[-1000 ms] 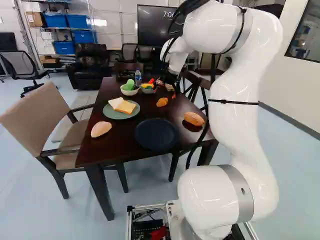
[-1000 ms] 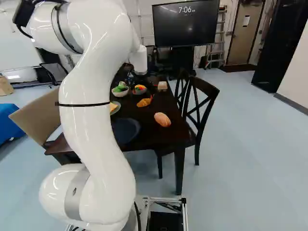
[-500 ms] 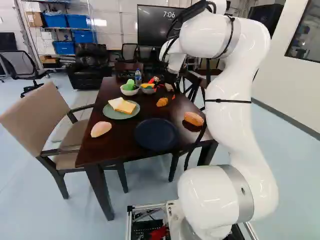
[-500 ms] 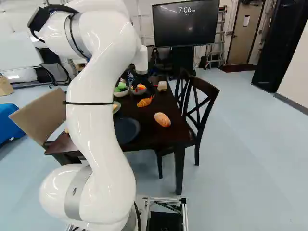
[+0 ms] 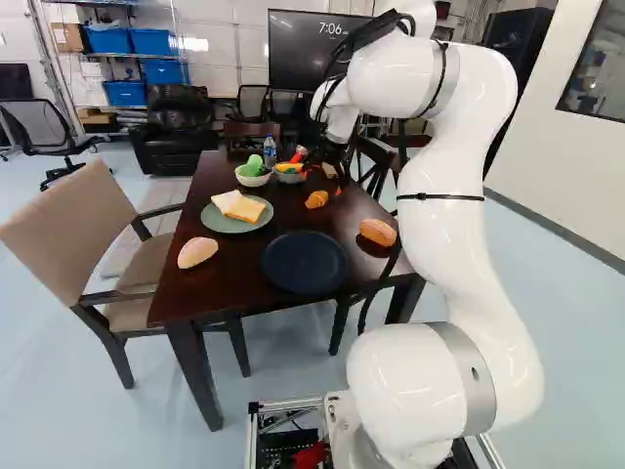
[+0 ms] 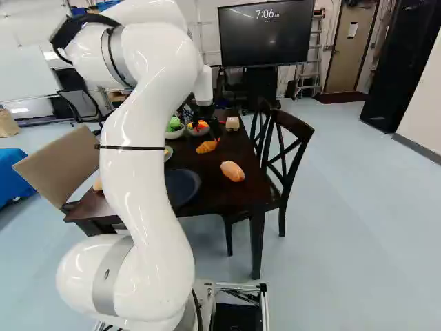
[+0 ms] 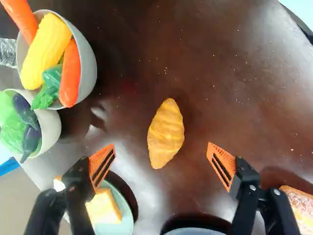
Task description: Move the croissant to the empty plate
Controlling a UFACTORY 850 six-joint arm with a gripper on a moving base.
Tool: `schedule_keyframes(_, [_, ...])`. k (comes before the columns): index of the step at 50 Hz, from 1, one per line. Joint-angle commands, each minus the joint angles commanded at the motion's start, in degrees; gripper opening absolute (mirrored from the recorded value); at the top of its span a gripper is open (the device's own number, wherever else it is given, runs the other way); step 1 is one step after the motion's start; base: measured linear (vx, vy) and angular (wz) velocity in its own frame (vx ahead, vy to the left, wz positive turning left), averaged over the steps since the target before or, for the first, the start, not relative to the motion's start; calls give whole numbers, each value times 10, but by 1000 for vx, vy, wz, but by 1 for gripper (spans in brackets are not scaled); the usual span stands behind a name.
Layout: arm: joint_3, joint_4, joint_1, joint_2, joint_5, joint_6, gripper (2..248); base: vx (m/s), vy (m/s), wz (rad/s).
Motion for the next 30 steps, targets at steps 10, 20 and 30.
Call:
schedule_keyframes(10, [-5,-3,0,-14,0,0,247,0,0,0])
schedule_keyframes(20, [-9,-3,0,-29,0,0,247,0,0,0])
schedule_keyframes(30, [-11,-3,0,-35,0,0,247,0,0,0])
